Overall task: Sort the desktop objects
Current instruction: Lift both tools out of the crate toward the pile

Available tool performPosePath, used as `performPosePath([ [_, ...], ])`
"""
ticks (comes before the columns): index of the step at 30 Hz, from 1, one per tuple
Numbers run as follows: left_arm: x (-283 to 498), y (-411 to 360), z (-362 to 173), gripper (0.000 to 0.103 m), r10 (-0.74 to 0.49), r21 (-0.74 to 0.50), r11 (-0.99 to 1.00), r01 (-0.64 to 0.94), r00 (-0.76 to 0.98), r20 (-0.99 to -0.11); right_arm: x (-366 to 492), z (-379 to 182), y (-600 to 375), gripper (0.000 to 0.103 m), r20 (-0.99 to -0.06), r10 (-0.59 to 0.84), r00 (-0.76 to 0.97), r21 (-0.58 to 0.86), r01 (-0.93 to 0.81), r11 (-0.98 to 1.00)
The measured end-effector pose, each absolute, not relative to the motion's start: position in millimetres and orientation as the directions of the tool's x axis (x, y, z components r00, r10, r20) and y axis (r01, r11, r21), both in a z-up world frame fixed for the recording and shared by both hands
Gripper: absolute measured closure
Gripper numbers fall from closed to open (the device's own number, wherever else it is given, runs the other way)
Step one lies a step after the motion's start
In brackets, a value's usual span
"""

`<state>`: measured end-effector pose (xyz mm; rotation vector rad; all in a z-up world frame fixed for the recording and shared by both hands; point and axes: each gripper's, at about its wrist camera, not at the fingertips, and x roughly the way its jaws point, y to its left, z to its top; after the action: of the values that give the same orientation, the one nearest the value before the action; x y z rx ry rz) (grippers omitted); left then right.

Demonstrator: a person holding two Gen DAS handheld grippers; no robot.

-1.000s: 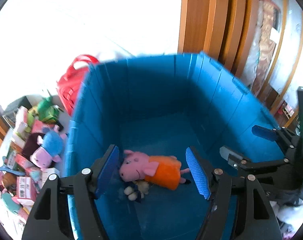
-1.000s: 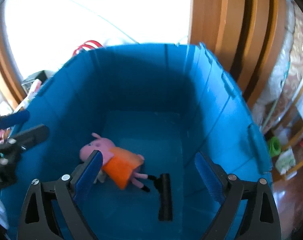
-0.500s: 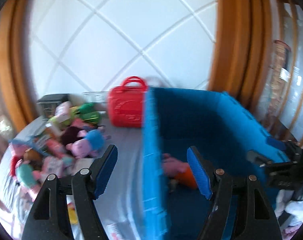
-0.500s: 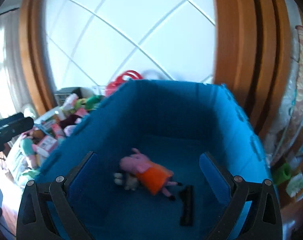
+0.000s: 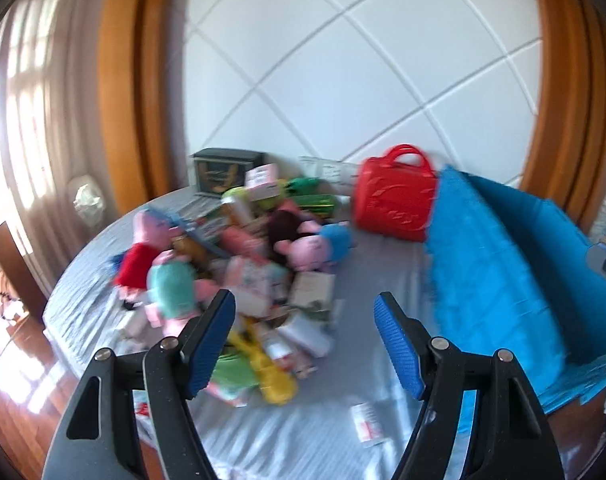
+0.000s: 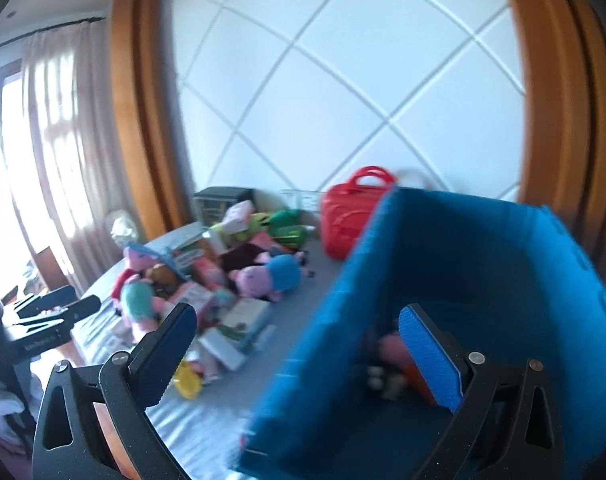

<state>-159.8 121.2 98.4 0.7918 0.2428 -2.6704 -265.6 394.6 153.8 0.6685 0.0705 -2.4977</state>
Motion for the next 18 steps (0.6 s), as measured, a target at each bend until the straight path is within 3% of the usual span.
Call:
performPosePath([
  [7,-114.3,28.1,78.7,0.031,-0.351,-0.012,-0.899,0.439,-0.735,-0.580,-234.9,147.9,293.8,0.000,-0.480,-0.523,-0.704,0.085,0.556,-0.827],
  [18,-70.4,-81.8,37.3,0.031,-0.336,-0.010,-0.888,0.460,-0.663,-0.669,-209.9,96.4,181.5,0.000,-0.608,-0.488,-0.626,0.100,0.550,-0.829],
])
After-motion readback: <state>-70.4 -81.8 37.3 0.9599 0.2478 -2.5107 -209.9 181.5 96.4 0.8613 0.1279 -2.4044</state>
